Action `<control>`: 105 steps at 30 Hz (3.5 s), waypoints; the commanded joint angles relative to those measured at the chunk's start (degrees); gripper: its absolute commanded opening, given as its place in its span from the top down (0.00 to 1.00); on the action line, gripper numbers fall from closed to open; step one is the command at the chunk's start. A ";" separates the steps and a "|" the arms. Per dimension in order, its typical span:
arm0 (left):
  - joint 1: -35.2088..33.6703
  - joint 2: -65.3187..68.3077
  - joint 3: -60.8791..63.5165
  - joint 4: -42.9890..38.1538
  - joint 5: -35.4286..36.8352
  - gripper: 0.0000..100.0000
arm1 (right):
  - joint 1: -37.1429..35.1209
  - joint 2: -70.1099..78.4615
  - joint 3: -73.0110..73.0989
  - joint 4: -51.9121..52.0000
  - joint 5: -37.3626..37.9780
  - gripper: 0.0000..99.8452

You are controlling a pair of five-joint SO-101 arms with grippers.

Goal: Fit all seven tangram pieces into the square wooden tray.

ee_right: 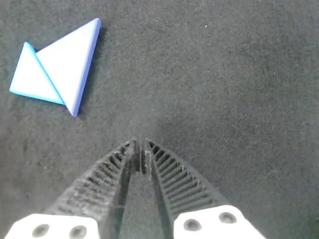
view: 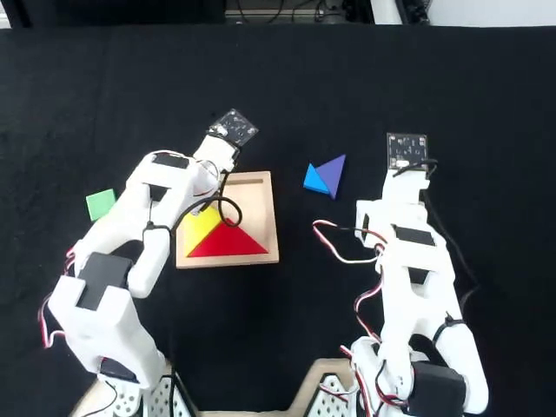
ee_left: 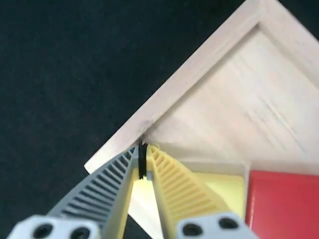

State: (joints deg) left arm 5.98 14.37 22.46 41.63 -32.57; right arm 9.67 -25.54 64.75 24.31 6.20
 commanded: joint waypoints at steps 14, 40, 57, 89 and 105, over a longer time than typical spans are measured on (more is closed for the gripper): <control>8.31 -22.07 20.79 -12.48 3.87 0.97 | -0.26 -1.63 -1.27 -1.05 -0.09 0.97; 12.44 -12.57 16.22 -11.43 7.91 0.97 | -1.49 -1.63 -1.19 -1.05 -0.09 0.97; 15.08 -18.64 20.26 -3.16 7.56 0.97 | -1.58 -1.63 -1.19 -1.05 -0.09 0.97; 7.08 -16.62 21.41 -5.54 2.55 0.97 | -1.67 -1.63 -1.19 -1.05 -0.09 0.97; 1.80 -30.59 19.38 -2.81 2.29 0.87 | -1.67 -1.63 -1.19 -1.05 -0.09 0.97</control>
State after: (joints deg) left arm 12.22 -9.36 43.38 36.35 -29.85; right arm 8.70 -25.54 64.75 24.31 6.20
